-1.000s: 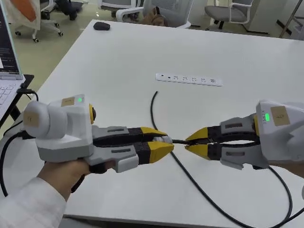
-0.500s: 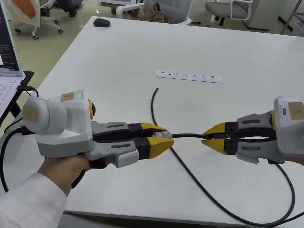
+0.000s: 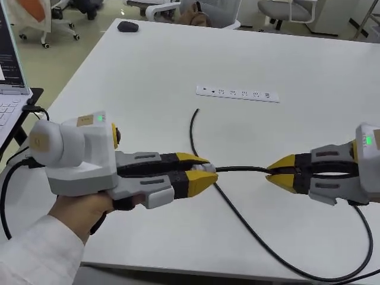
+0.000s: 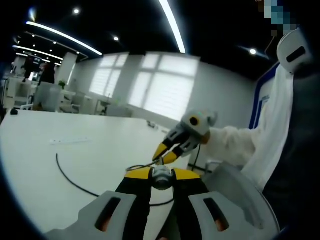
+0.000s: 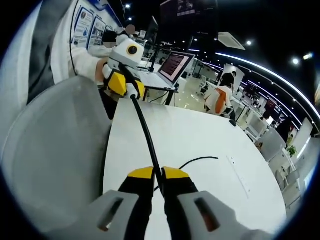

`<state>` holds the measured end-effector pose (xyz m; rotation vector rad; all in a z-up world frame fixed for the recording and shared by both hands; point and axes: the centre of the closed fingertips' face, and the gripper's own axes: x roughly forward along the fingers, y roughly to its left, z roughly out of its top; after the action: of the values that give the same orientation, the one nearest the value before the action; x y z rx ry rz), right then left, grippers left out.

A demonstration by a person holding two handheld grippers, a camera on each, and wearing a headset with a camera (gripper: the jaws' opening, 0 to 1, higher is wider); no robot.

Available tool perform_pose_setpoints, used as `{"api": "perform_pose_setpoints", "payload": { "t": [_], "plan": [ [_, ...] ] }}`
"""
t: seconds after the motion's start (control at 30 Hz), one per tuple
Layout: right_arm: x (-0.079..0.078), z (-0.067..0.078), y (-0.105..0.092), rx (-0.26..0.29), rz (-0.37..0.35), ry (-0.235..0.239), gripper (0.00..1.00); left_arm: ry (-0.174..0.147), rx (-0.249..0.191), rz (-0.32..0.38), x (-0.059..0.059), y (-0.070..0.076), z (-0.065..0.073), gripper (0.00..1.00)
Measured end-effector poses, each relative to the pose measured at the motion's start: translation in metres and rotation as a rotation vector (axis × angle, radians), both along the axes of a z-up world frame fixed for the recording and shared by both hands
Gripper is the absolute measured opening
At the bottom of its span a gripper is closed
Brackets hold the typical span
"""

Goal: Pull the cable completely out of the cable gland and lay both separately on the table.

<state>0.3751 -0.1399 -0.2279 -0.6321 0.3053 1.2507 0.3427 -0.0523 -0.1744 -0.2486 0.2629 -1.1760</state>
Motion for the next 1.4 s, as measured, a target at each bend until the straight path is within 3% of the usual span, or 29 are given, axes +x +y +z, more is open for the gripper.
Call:
{"api": "perform_pose_setpoints", "payload": {
  "t": [0.2,0.37,0.5,0.63,0.8,0.9,1.1,1.4],
  "plan": [
    [0.007,-0.003,-0.008,-0.011,-0.02,0.003,0.03,-0.001,-0.011,0.014,0.003,0.002,0.002,0.17],
    [0.017,-0.007,-0.008,-0.019,-0.043,-0.001,0.03,-0.008,-0.011,-0.017,-0.003,-0.003,0.003,0.17],
    [0.027,-0.008,0.005,0.008,-0.058,0.008,0.04,-0.006,-0.004,-0.029,-0.005,-0.005,0.001,0.17],
    [0.037,-0.018,0.022,0.015,-0.058,0.023,0.04,-0.007,-0.006,-0.02,-0.003,-0.004,0.002,0.17],
    [0.043,-0.038,0.045,-0.011,-0.027,0.059,0.04,-0.006,-0.012,-0.005,-0.001,-0.001,0.003,0.17],
    [0.044,-0.048,0.058,-0.017,-0.027,0.108,0.04,-0.003,-0.013,0.001,0.0,0.0,0.002,0.17],
    [0.052,-0.064,0.07,-0.038,-0.033,0.128,0.04,0.001,-0.016,0.017,0.003,0.002,0.002,0.17],
    [0.056,-0.104,0.093,-0.034,-0.075,0.267,0.05,0.016,-0.016,0.019,0.004,0.003,0.0,0.17]
  ]
}}
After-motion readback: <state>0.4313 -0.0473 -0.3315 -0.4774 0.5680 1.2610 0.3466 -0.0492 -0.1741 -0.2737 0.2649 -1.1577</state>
